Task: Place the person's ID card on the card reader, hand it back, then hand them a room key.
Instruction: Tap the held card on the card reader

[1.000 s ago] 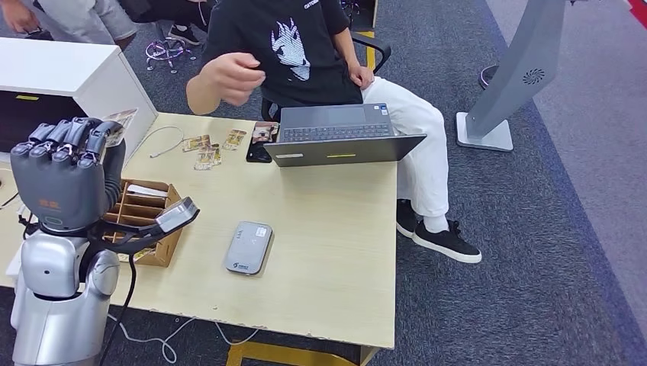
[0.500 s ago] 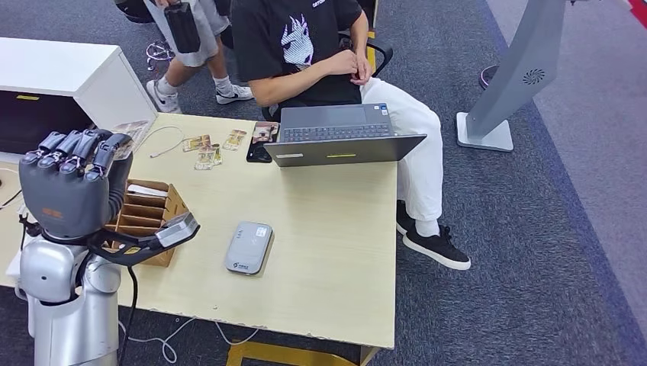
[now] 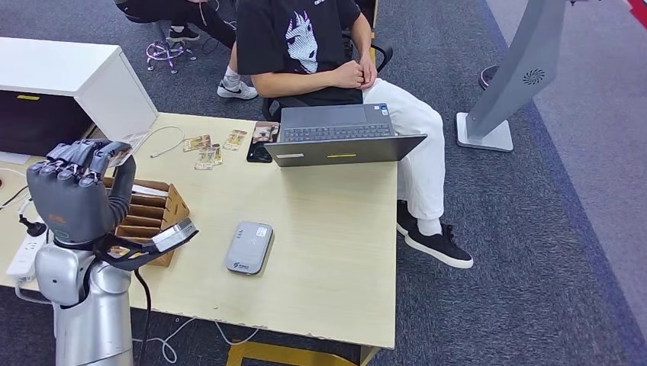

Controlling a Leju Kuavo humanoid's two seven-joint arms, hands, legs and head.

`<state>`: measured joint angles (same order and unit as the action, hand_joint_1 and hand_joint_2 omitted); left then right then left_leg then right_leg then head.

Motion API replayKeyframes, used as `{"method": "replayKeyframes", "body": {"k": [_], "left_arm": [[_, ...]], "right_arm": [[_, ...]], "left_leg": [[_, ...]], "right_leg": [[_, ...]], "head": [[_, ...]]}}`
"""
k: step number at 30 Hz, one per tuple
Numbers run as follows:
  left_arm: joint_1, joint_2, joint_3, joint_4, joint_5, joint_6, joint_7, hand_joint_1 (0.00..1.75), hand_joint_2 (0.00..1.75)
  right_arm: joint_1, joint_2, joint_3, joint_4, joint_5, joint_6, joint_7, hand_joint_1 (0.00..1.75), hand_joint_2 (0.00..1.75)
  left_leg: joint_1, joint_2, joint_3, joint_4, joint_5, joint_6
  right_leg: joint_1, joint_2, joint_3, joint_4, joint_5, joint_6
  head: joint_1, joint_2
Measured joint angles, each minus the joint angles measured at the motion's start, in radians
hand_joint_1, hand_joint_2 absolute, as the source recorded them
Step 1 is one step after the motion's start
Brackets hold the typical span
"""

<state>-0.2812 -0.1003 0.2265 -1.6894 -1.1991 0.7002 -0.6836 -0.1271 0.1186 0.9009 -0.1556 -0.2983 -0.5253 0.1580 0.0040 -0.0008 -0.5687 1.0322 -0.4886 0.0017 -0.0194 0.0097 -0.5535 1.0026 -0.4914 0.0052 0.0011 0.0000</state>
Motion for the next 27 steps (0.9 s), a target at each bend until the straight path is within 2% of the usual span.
{"method": "replayKeyframes", "body": {"k": [5,12,20,27], "left_arm": [[0.04,-0.029,-0.004,0.139,0.106,0.0,0.072,1.75,1.75],[0.112,-0.03,-0.055,0.283,0.159,0.0,0.162,1.75,1.75],[0.198,0.026,-0.201,0.344,0.27,-0.002,0.251,1.75,1.75],[0.229,0.071,-0.261,0.344,0.261,-0.015,0.3,1.75,1.75]], "right_arm": [[0.007,0.0,-0.008,0.0,-0.015,-0.017,-0.002,0.0,1.75],[0.016,0.0,-0.026,0.0,0.0,-0.024,-0.004,0.0,1.75],[0.036,0.0,-0.049,0.001,0.002,-0.02,0.003,0.0,1.75],[0.04,0.0,-0.049,0.001,0.015,-0.016,0.003,0.0,1.75]], "left_leg": [[0.0,0.0,0.0,0.0,0.0,0.0],[0.0,0.0,0.0,0.0,0.0,0.0],[0.0,0.0,-0.001,0.0,0.0,0.0],[0.0,0.0,-0.001,0.0,0.0,0.0]], "right_leg": [[0.0,0.0,0.0,0.0,0.0,0.0],[0.0,0.001,-0.001,0.0,0.0,0.0],[0.0,0.0,-0.001,0.0,0.0,0.0],[0.0,0.0,-0.001,0.0,0.0,0.0]], "head": [[0.0,0.0],[0.0,0.0],[0.0,0.0],[0.0,0.0]]}}
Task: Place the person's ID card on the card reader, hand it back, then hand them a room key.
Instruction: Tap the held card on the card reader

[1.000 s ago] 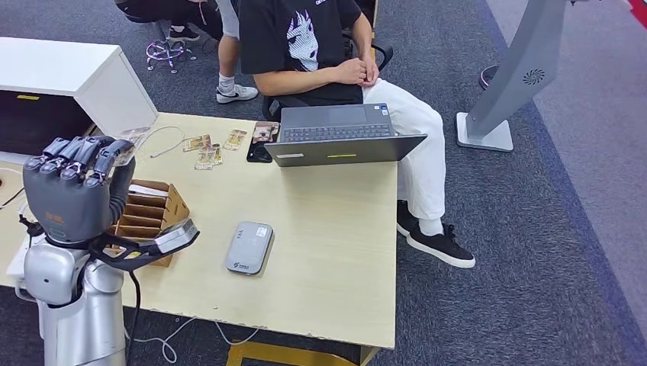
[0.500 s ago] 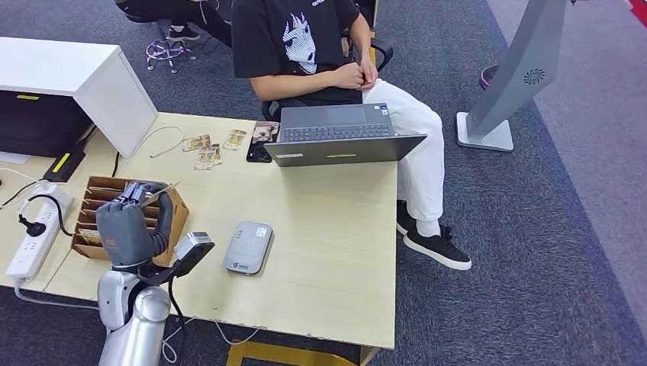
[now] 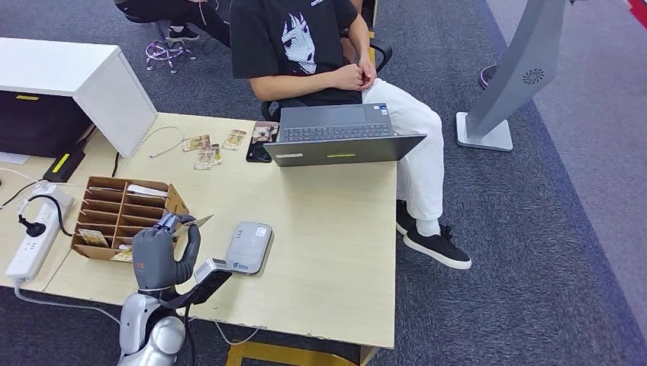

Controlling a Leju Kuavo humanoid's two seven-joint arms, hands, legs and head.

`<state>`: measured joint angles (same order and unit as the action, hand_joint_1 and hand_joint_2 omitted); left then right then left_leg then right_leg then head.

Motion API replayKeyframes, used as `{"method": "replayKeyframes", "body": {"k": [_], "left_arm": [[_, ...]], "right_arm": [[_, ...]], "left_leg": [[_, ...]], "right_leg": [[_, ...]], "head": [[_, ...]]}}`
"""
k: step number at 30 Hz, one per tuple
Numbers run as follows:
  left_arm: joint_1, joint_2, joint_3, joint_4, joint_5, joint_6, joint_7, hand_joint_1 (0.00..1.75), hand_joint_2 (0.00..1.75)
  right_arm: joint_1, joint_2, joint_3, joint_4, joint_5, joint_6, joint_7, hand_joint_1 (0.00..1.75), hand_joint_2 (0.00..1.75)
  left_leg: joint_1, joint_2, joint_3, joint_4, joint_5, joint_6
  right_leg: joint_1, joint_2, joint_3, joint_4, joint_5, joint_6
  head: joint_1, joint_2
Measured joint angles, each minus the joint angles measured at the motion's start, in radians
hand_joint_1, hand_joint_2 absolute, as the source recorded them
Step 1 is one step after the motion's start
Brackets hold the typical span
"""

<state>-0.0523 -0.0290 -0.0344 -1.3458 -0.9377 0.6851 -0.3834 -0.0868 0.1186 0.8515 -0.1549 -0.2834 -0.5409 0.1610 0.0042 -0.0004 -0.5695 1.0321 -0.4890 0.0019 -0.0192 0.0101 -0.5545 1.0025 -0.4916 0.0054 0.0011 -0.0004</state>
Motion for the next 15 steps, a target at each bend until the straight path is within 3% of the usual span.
{"method": "replayKeyframes", "body": {"k": [8,15], "left_arm": [[0.01,0.016,-0.011,0.0,0.008,-0.006,0.011,1.75,1.75],[0.003,0.039,-0.08,0.034,0.025,-0.057,0.025,1.75,1.75]], "right_arm": [[0.0,0.0,0.0,0.0,0.006,0.0,0.003,0.0,1.75],[0.0,0.0,0.0,0.0,0.004,-0.004,-0.001,0.0,1.75]], "left_leg": [[0.0,0.0,0.0,0.0,0.0,0.0],[0.0,0.0,0.0,0.0,0.0,0.0]], "right_leg": [[0.0,0.0,0.0,0.0,0.0,0.0],[0.0,0.0,0.0,0.0,0.0,0.0]], "head": [[0.0,0.0],[0.0,0.0]]}}
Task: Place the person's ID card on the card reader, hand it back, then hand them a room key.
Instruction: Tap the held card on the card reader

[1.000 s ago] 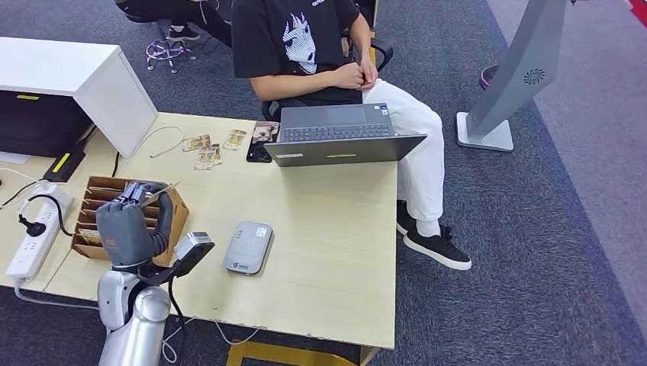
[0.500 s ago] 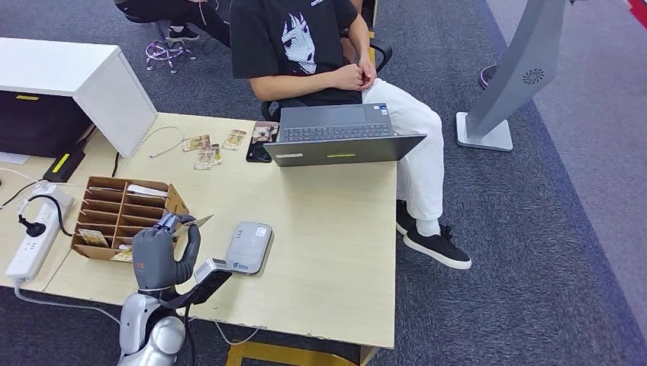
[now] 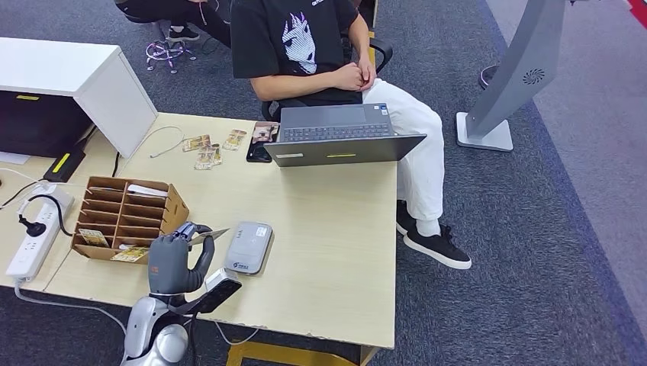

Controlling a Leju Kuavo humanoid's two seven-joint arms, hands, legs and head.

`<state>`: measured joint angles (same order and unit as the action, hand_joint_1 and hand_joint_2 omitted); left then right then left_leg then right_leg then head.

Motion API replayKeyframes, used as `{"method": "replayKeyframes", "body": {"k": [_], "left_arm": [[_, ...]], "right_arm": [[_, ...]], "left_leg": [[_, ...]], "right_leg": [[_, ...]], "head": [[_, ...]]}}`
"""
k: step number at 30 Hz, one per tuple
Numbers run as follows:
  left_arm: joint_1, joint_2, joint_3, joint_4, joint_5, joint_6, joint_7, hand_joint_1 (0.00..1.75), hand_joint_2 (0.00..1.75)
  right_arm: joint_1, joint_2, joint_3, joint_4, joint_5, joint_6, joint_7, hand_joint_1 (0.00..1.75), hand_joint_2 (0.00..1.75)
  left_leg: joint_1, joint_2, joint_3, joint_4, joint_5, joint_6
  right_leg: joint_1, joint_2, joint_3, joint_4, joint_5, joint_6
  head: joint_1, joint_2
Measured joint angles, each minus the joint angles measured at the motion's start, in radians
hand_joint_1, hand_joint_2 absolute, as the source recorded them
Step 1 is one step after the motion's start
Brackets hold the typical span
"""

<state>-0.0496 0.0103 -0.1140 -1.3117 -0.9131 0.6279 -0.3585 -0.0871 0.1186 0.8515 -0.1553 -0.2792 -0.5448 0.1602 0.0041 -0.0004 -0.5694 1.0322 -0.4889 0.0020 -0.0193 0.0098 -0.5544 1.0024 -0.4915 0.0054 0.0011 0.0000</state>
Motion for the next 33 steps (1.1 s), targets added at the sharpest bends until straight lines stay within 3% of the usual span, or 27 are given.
{"method": "replayKeyframes", "body": {"k": [15,33], "left_arm": [[-0.023,-0.001,-0.023,0.052,0.016,-0.039,0.003,1.75,1.75],[-0.101,-0.031,-0.128,0.22,0.013,-0.07,0.022,1.75,1.75]], "right_arm": [[-0.001,0.0,0.0,0.0,0.0,-0.003,-0.005,0.0,1.75],[-0.015,0.0,0.0,-0.001,0.001,0.003,0.006,0.0,1.75]], "left_leg": [[0.0,0.0,0.0,0.0,0.0,0.0],[0.0,0.0,0.0,0.0,0.0,0.0]], "right_leg": [[0.0,0.0,0.0,0.0,0.0,0.0],[0.0,0.0,0.0,0.0,0.0,0.0]], "head": [[0.0,0.0],[0.0,0.0]]}}
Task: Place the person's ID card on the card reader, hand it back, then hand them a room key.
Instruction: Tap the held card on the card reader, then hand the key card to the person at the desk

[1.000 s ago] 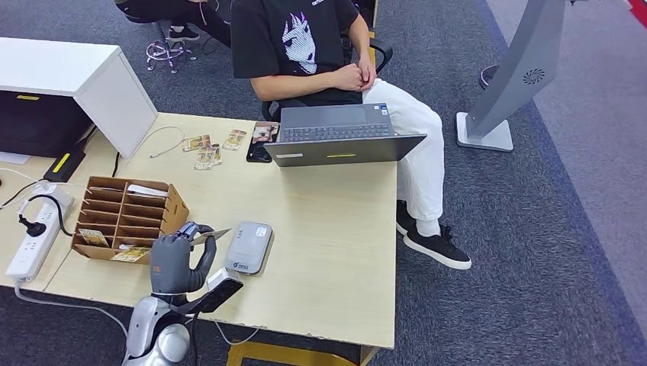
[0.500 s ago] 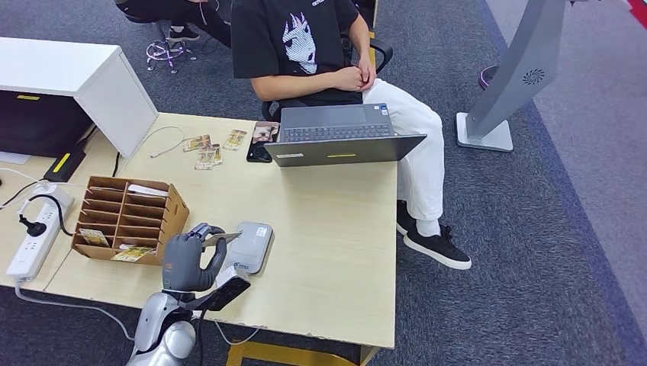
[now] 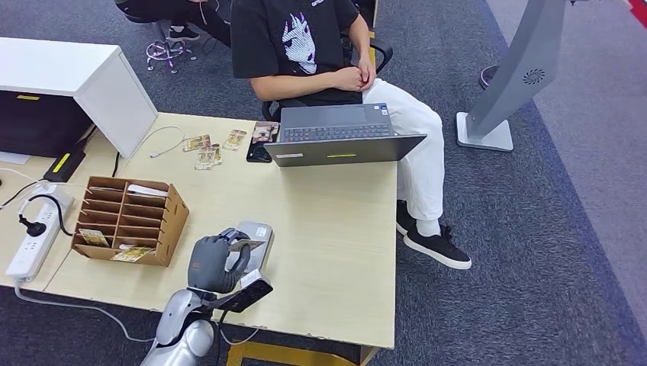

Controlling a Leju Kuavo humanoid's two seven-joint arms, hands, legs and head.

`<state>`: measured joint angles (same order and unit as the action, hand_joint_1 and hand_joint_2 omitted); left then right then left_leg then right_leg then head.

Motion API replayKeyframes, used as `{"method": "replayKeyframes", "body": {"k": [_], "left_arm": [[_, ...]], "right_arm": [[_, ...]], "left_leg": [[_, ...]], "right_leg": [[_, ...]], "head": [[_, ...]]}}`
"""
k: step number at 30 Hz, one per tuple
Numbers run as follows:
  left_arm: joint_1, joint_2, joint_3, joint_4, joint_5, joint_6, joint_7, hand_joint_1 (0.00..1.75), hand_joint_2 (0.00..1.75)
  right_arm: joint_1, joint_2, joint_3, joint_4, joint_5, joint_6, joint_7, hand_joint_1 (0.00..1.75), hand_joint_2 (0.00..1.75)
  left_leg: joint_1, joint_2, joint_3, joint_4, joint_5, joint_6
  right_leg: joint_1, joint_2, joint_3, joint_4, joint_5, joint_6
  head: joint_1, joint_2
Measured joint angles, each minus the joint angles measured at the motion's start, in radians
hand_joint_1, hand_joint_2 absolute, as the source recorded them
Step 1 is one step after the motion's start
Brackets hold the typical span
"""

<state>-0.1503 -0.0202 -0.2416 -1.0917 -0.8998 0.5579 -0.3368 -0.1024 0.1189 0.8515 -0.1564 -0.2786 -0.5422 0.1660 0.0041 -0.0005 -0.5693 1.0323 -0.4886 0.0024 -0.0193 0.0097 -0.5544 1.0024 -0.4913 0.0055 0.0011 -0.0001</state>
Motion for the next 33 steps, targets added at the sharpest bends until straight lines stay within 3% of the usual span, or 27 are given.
{"method": "replayKeyframes", "body": {"k": [14,23,33], "left_arm": [[-0.008,-0.007,-0.022,0.065,-0.022,0.03,0.013,1.75,1.75],[-0.006,0.029,-0.022,0.044,-0.046,0.061,0.045,1.75,1.75],[0.03,0.11,0.005,-0.119,-0.06,0.095,0.076,1.75,1.75]], "right_arm": [[0.0,0.0,0.0,0.001,0.0,0.006,-0.004,0.0,1.75],[0.001,0.0,0.0,0.001,-0.006,0.009,-0.003,0.0,1.75],[0.009,-0.008,0.0,0.004,-0.015,0.018,-0.007,0.0,1.75]], "left_leg": [[0.0,0.0,0.0,0.0,0.0,0.0],[0.0,0.0,0.0,0.0,0.0,0.0],[0.0,-0.001,0.0,0.0,0.0,0.0]], "right_leg": [[0.0,0.0,0.0,0.0,0.0,0.0],[0.0,0.0,0.0,0.0,0.0,0.0],[0.0,0.0,0.001,0.0,0.0,0.0]], "head": [[0.0,0.0],[0.0,0.0],[0.0,0.0]]}}
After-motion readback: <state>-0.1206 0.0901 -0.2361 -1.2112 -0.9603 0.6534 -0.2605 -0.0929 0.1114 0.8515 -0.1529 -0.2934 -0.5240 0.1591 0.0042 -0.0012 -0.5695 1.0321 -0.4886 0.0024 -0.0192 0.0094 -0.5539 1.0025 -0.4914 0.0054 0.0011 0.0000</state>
